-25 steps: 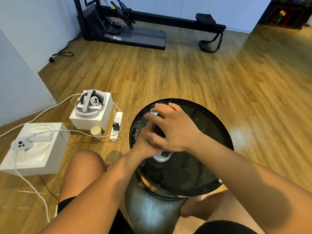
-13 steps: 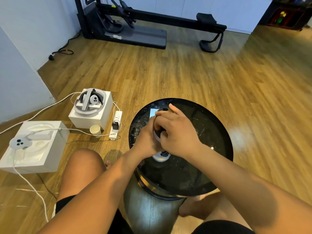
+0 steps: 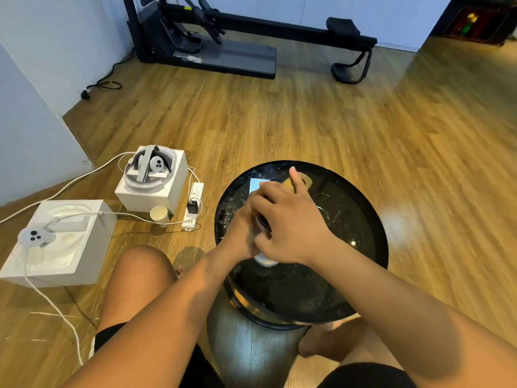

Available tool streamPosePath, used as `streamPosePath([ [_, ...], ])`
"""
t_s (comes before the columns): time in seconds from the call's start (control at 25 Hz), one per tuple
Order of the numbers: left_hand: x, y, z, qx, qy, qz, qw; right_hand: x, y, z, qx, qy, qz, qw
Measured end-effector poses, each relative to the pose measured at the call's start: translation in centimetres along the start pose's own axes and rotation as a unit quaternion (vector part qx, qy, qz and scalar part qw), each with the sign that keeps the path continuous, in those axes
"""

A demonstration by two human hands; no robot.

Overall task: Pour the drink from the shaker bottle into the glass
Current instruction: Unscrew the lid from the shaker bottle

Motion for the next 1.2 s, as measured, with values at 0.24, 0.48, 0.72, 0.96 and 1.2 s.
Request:
streamPosePath([
  [0.24,-0.2,-0.1,0.0,0.036,0.005,-0.011,0.999,-0.6,0.1,0.4,-0.067,-0.114,-0.076,0.988],
  [0.48,0.7,0.1,0.0,0.033,-0.008,0.017,0.999,-0.8,1.1,1.3,0.071,-0.146,-0.022,0.987],
  [0.72,0.1,0.1,-0.1,0.024,0.029,-0.031,0.999,-1.9,2.8,2.5,0.075,-0.174,-0.003,0.982],
  [0.96,0.7,0.3,-0.3,0.041,0.005,0.006,0.999,-0.5,3.0,3.1,0.165,-0.166,-0.024,0.972],
  [1.2,0.6,-0.6,-0.1,0.034,-0.015,0.023,0.999,1.2,0.8,1.7,0.045,-0.037,0.014,0.998],
])
Point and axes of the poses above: each hand's wrist, its own z-axis towards the middle knuckle, its own y-axis out of the back of the hand, x = y × z, the point moved 1 cm from there along z, towards the middle knuckle, and after that the axes turned 14 degrees about z, right-handed, at the moved point
